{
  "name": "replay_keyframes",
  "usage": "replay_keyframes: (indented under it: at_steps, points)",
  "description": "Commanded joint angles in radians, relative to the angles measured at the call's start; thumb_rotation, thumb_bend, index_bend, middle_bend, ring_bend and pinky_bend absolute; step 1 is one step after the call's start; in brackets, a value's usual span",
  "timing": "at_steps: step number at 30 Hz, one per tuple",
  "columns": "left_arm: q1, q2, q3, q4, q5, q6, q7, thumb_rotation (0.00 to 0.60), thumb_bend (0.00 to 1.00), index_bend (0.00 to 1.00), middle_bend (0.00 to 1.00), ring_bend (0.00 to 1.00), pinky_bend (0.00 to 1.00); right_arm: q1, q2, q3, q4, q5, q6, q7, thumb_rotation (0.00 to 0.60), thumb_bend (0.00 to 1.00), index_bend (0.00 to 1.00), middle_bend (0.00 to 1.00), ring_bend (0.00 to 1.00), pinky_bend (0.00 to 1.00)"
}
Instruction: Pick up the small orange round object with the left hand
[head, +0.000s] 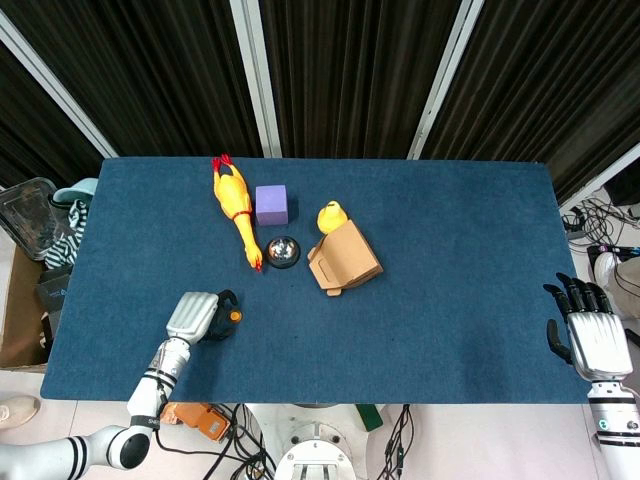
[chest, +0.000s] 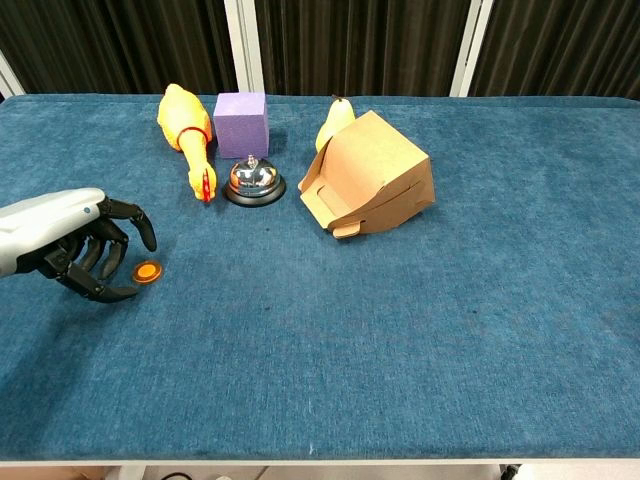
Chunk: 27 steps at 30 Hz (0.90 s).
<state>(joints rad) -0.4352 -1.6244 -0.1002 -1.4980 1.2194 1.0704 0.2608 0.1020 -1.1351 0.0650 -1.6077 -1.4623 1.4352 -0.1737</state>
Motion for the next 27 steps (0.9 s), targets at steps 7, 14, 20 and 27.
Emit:
replay_keyframes:
  at_steps: [7,14,20,27]
  points:
    - [-0.016,-0.017,0.003,0.017,-0.02,-0.019,0.01,0.6,0.21,0.42,0.71,0.72,0.8,0.002,-0.001,0.0,0.001,0.0,-0.001,-0.003,0.6,0.69,0.28,0.16,0.17,0.16]
    - [-0.026,-0.019,0.001,0.02,-0.033,-0.026,0.017,0.6,0.25,0.46,0.71,0.72,0.8,0.002,-0.001,0.002,0.001,0.006,-0.004,0.001,0.6,0.69,0.28,0.16,0.17,0.16]
    - [-0.033,0.0,-0.007,0.006,-0.038,-0.022,0.022,0.6,0.28,0.49,0.71,0.72,0.8,0.002,-0.002,0.0,0.001,0.004,-0.004,0.0,0.6,0.69,0.29,0.16,0.17,0.16]
    - [-0.073,0.09,-0.042,-0.11,-0.065,-0.028,0.116,0.6,0.3,0.49,0.71,0.72,0.8,0.002,-0.001,0.001,-0.001,0.006,-0.003,0.0,0.6,0.69,0.3,0.16,0.17,0.16]
